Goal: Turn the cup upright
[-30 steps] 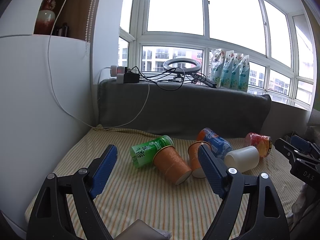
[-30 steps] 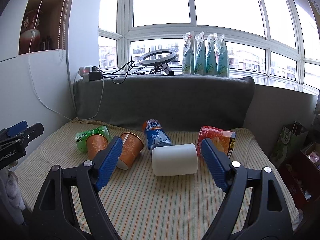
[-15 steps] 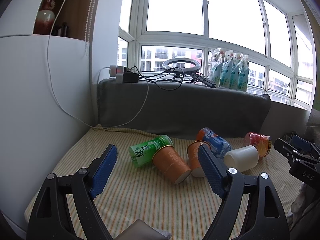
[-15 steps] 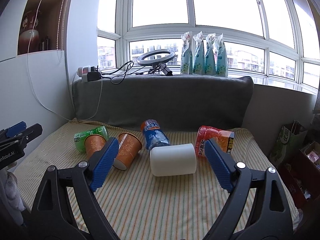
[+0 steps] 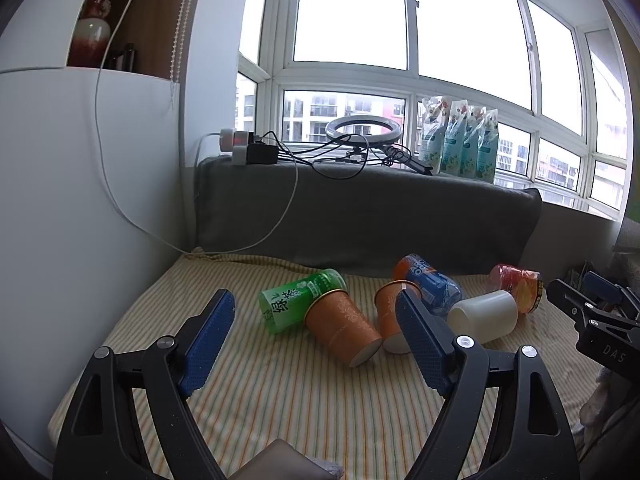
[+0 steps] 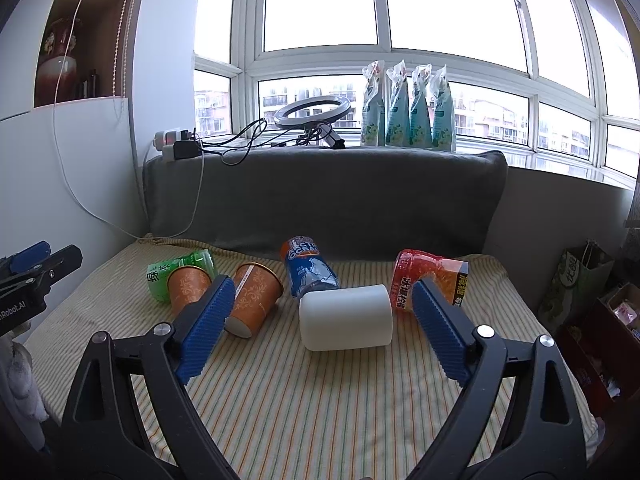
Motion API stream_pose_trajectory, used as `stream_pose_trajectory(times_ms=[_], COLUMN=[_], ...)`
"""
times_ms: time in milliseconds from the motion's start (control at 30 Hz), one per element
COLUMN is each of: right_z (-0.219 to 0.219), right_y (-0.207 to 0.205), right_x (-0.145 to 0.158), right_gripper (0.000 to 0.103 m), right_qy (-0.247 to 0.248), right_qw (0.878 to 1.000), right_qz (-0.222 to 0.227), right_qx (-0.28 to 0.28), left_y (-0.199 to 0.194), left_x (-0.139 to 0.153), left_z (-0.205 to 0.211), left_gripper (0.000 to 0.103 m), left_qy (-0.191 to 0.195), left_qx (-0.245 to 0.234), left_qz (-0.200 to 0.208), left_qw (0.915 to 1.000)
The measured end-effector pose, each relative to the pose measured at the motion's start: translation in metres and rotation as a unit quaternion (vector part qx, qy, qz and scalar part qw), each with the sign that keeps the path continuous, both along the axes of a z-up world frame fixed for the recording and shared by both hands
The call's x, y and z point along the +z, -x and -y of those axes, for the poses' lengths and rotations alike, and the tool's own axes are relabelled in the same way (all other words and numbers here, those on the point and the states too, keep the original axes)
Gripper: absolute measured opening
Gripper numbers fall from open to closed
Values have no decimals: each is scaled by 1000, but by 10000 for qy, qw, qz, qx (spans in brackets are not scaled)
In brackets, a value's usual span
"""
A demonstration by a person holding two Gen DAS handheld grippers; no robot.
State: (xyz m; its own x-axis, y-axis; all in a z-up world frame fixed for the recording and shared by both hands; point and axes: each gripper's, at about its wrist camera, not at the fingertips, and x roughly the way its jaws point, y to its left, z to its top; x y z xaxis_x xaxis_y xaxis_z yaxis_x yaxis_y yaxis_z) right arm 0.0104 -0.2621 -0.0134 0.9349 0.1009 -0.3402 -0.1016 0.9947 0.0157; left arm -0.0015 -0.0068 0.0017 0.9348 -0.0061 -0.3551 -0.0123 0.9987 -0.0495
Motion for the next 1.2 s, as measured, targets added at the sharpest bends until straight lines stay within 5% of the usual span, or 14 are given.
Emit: stream_pose_trajectory(times_ms=[67,1200], right_z=[0,-11], right_y=[0,-10], right_x=[1,2], right_gripper=[103,103], right_qy=[-5,112], right_qw=[10000,9998], right_qz=[21,1], right_qx=[-5,191], left_y=[0,-4], left_x=[0,-4], left_z=[-2,-10], left_gripper=[83,83], left_qy=[5,18], left_qx=[5,6], left_qz=[1,-99], left_qw=[10000,9999])
